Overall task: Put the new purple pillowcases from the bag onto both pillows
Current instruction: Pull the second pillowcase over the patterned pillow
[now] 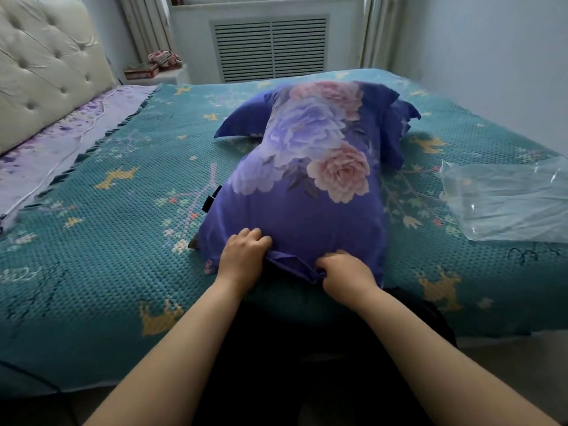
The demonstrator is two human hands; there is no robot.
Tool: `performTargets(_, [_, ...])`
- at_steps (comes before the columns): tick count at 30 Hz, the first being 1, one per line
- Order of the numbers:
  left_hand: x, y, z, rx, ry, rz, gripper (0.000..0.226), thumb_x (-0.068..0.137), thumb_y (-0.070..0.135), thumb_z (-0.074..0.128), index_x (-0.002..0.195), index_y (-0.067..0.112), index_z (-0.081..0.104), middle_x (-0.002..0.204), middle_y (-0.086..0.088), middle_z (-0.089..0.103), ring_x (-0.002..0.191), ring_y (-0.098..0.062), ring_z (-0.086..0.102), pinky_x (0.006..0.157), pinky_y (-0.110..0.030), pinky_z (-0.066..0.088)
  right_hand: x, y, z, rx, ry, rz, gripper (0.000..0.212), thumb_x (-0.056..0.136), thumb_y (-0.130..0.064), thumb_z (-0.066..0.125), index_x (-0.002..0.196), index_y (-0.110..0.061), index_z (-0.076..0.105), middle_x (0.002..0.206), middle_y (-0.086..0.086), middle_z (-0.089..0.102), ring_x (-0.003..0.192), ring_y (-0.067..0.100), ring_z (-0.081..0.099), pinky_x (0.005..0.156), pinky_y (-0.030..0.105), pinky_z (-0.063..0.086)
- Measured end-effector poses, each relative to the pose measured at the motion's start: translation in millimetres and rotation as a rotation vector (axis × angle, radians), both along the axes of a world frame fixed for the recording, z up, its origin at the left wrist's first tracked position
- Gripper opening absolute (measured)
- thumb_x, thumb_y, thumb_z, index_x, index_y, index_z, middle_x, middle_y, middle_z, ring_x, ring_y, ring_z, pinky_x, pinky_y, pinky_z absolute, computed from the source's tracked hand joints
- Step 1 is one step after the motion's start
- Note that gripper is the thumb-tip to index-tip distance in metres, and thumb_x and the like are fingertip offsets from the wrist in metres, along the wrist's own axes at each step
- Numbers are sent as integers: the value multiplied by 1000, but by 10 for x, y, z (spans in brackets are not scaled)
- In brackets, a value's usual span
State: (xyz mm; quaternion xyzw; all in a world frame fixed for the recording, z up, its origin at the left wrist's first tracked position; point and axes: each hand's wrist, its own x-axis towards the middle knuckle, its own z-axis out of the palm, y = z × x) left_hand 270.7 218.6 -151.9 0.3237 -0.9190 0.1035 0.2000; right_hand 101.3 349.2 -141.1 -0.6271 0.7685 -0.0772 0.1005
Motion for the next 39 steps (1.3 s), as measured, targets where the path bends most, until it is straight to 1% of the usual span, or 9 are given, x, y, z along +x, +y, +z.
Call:
performTargets(5, [29,-22,-61,95,-105,41,17,71,10,56,79,22,66,82,0,61,79,-30,57,63,-35,41,-10,73,321,280,2,80,19,87,-29,54,102,-26,65,107,-1,67,100,24,61,80,34,52])
performTargets(8, [100,-32,-55,175,-129,84,24,79,11,54,96,24,65,98,3,64,96,-28,54,74,-34,36,47,-49,334,-432,-32,-61,25,90,-42,48,103,-27,63,109,-2,64,103,26,58,80,36,46])
performTargets(14, [238,24,-62,289,-160,632,30,91,16,37,120,16,48,121,-10,53,112,-32,52,88,-39,43,-109,-150,-144,-61,18,-171,97,80,-66,52,144,-45,-18,153,-12,-29,142,19,-25,108,69,6])
performTargets(20, [423,-231,-121,200,697,523,43,81,-5,49,124,-5,47,126,-29,46,112,-42,45,96,-46,37,-148,-126,-154,-264,-180,-157,87,82,-65,50,145,-47,-7,154,-19,-21,142,11,-24,112,62,2])
performTargets(24, [446,-601,-260,906,1129,771,58,98,39,43,122,-14,48,125,-28,52,117,-36,50,97,-39,38,-158,-136,-155,-342,-269,-170,72,89,-59,46,146,-47,4,156,-22,-11,143,6,-17,115,58,2])
performTargets(29, [523,-796,-235,1433,1462,471,41,90,42,57,110,8,65,104,-7,67,95,-20,63,87,-33,52,-148,-154,-175,-346,-233,-193,71,89,-59,46,146,-47,5,156,-21,-9,144,7,-16,115,57,3])
performTargets(33, [644,-832,-39,705,1523,649,1,86,10,63,86,11,63,76,-2,61,68,-11,54,70,-24,47,-127,-183,-183,-359,-226,-197,74,88,-59,48,146,-47,5,156,-20,-9,144,7,-16,115,58,3])
performTargets(37, [695,-846,-93,553,1138,1028,26,85,7,53,110,10,62,114,-17,60,107,-34,55,93,-36,40,-144,-160,-172,-292,-179,-156,89,83,-59,56,147,-44,-5,155,-19,-18,143,10,-21,114,59,1])
performTargets(39, [456,-730,33,200,979,716,33,82,8,53,114,7,60,118,-20,56,112,-38,50,97,-40,35,-189,-158,-176,-252,-168,-132,93,81,-61,56,145,-45,-9,154,-20,-22,142,10,-25,114,60,1])
